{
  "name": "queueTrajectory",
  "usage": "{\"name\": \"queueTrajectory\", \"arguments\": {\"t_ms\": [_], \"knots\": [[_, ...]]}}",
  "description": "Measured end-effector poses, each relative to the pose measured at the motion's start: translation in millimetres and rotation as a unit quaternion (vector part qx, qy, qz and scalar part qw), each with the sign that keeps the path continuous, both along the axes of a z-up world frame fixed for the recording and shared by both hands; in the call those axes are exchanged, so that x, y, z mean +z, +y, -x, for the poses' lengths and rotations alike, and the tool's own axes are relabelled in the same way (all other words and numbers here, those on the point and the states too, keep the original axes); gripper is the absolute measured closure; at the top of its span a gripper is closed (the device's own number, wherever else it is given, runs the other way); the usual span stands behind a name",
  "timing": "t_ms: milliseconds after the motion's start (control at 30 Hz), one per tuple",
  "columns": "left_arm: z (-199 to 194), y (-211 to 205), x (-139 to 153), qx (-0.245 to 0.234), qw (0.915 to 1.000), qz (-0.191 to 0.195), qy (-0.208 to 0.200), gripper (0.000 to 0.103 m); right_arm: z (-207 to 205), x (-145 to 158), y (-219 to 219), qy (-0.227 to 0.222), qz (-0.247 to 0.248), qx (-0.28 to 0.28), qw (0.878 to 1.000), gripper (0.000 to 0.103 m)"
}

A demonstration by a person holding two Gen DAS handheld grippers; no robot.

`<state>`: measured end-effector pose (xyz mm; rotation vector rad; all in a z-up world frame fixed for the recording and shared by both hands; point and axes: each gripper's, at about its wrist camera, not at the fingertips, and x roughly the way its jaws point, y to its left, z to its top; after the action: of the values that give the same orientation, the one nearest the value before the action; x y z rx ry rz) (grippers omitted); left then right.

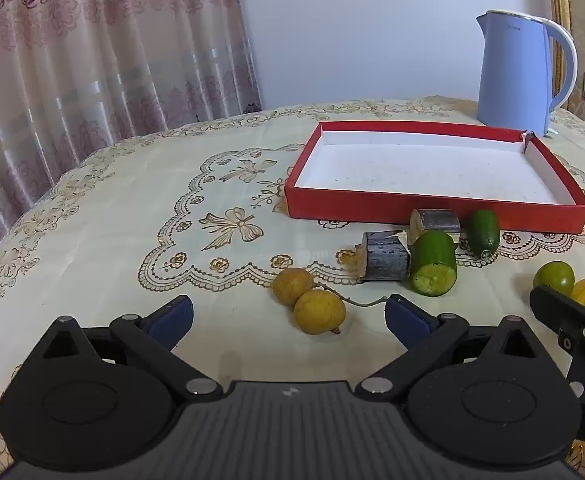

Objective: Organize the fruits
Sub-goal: 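Move the left gripper toward the green tomato on the cloth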

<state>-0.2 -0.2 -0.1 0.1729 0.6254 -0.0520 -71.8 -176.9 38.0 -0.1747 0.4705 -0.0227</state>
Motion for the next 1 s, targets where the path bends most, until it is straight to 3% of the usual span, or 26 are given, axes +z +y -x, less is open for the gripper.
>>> {"name": "queueTrajectory", "arguments": {"t_ms": [100, 133, 200, 533, 1000], "knots": [[0, 0, 0, 0.001, 1.0, 0.003, 0.001, 0.0, 0, 2, -7, -0.001, -0.01, -0.005, 1.0, 0.0], [0, 0, 0, 0.001, 1.0, 0.005, 0.002, 0.0, 3, 4, 2, -0.006, 0.02, -0.009, 1.0, 0.0], [2, 3, 4, 0.004, 0.9999, 0.01, 0.001, 0.0, 8, 4, 6, -0.018, 0.027, -0.013, 0.999, 0.0], [11, 9, 1, 0.012, 0.9998, 0.018, 0.0, 0.0, 14, -1, 1, -0.016, 0.005, -0.008, 1.0, 0.0], [60, 61, 8, -0.025, 0.9974, 0.026, -0.062, 0.0, 28, -12, 9, -0.029, 0.006, 0.014, 0.999, 0.0]]}}
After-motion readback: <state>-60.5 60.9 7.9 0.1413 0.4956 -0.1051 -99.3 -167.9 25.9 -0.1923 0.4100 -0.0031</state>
